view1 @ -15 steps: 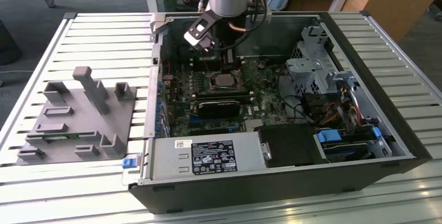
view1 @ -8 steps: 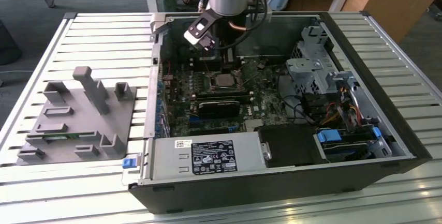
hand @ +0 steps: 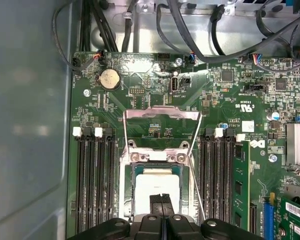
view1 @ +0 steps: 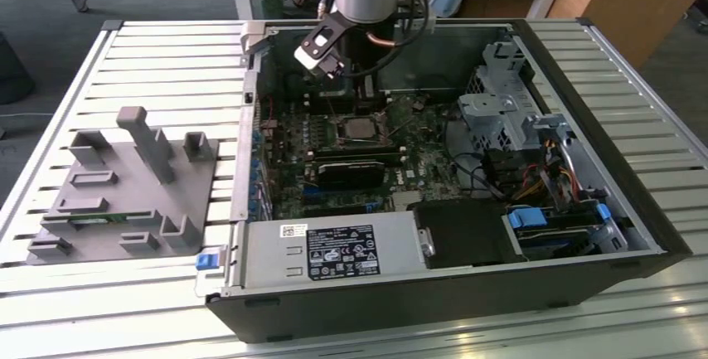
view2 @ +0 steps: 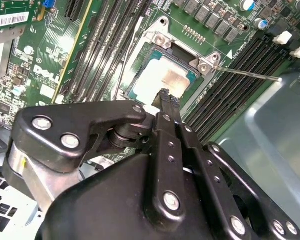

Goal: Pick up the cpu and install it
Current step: 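Close the cpu cover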

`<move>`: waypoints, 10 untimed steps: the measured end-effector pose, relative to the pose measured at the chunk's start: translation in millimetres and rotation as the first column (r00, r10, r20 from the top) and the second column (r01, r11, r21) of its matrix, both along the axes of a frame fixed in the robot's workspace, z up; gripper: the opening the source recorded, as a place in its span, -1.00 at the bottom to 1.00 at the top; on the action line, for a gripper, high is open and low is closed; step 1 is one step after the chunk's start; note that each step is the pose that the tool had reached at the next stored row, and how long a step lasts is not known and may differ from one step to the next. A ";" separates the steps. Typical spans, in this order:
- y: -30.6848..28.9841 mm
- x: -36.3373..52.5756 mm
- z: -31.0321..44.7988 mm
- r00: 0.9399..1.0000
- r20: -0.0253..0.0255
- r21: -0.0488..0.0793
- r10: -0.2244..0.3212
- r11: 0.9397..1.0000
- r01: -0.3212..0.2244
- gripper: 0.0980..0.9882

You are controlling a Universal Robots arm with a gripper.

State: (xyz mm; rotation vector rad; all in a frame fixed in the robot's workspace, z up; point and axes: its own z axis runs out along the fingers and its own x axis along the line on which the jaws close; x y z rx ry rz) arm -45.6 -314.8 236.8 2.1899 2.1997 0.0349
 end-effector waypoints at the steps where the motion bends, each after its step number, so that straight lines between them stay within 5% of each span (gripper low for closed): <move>1: 0.0 0.0 0.8 1.000 0.000 0.000 0.000 1.000 0.000 -0.98; 10: 0.0 -0.1 11.3 1.000 0.000 0.000 0.000 1.000 0.000 -0.98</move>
